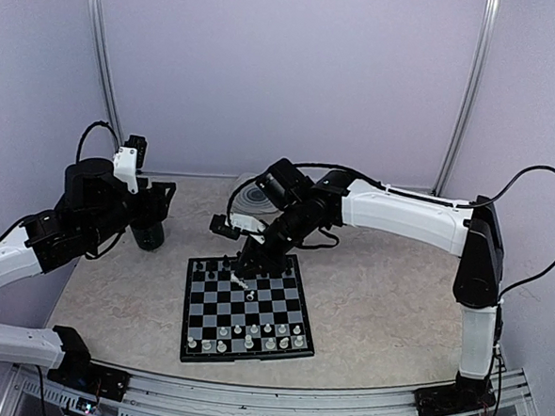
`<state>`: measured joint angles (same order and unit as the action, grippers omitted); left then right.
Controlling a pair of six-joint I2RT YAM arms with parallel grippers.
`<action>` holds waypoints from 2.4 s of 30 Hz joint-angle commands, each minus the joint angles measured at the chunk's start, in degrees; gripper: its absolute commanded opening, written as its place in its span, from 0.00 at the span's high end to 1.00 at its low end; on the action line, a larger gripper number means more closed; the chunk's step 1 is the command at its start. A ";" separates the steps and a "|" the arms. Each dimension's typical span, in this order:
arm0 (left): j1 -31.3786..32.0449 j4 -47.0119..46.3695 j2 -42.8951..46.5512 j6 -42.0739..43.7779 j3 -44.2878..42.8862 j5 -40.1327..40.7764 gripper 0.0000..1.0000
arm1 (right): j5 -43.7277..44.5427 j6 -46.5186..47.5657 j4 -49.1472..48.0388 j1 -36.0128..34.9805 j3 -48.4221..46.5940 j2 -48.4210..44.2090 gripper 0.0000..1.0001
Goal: Set up the chess pieces on the board
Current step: Place the pawn at b2.
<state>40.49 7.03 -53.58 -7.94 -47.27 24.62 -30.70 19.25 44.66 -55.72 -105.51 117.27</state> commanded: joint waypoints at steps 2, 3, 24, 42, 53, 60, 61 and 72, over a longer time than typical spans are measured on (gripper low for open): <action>-1.90 1.04 0.36 -2.10 1.60 0.59 0.30 | 10.90 5.36 6.00 -4.90 -4.66 5.43 0.96; -1.89 1.41 0.33 -1.94 1.50 1.32 0.30 | 11.72 5.56 6.26 -5.59 -5.37 6.24 0.96; -1.04 4.57 -0.12 -2.17 0.49 2.95 0.30 | 16.26 8.21 12.81 -13.93 -23.16 22.08 0.95; -0.42 5.65 -1.38 -2.00 -0.05 2.80 0.29 | 17.36 8.35 13.33 -15.20 -24.03 25.28 0.90; -0.16 6.06 -2.30 -1.82 -0.24 2.36 0.30 | 16.81 8.35 13.46 -15.47 -25.00 26.60 0.89; 0.11 6.24 -2.79 -1.72 -0.41 2.27 0.30 | 17.14 8.18 13.36 -15.60 -25.08 26.59 0.81; 0.19 6.28 -2.97 -1.77 -0.45 2.27 0.29 | 17.14 8.18 13.35 -15.56 -25.05 26.52 0.80; 0.62 6.69 -3.93 -1.59 -0.64 2.27 0.29 | 17.72 8.08 13.06 -15.58 -25.22 25.44 0.73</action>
<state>40.69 12.80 -57.04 -9.93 -45.78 27.00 -13.39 27.14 57.17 -70.46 -129.45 142.93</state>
